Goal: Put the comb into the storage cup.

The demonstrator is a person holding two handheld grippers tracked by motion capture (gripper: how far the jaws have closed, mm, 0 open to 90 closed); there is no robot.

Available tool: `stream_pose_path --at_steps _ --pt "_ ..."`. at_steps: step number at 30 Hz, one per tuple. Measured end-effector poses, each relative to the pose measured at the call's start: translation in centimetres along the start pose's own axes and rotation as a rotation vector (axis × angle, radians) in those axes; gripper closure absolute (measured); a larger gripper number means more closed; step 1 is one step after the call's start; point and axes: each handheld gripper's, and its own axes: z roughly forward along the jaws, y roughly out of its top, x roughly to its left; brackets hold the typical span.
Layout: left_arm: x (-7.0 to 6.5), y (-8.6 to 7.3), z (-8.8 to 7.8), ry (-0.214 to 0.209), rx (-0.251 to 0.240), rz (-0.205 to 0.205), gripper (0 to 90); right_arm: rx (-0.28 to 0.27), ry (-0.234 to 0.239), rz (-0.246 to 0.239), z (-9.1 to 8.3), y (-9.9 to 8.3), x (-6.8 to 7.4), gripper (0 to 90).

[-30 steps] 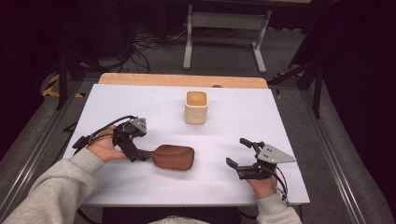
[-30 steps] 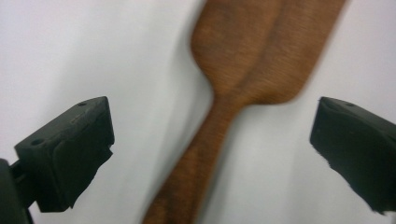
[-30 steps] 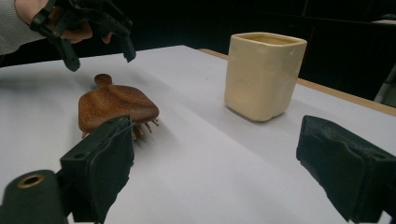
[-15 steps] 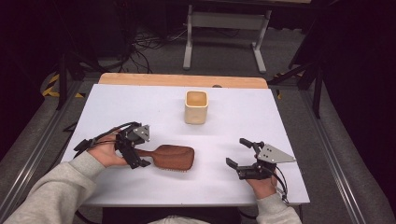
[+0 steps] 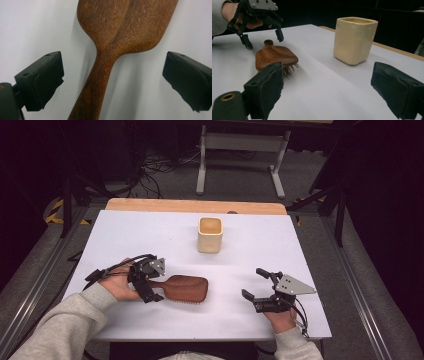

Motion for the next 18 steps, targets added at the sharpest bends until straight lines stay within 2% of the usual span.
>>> stream_pose_path --at_steps 3,5,8,12,18 --pt "-0.1 0.1 0.3 -0.002 0.015 0.013 7.7 0.002 0.001 -0.001 0.0 0.0 0.0 11.4" --pt "-0.1 0.3 0.5 0.007 0.037 0.044 8.9 0.001 0.002 -0.001 0.0 0.0 0.0 11.4" --pt "-0.2 0.5 0.7 -0.005 0.041 0.052 11.3 0.001 0.001 -0.002 0.0 0.0 0.0 11.4" --pt "0.1 0.6 0.9 -0.018 0.046 0.049 18.6 -0.001 0.003 -0.002 0.0 0.0 0.0 11.4" --pt "0.2 0.8 1.3 -0.030 0.064 0.073 33.1 0.001 0.002 -0.002 0.0 0.0 0.0 11.4"
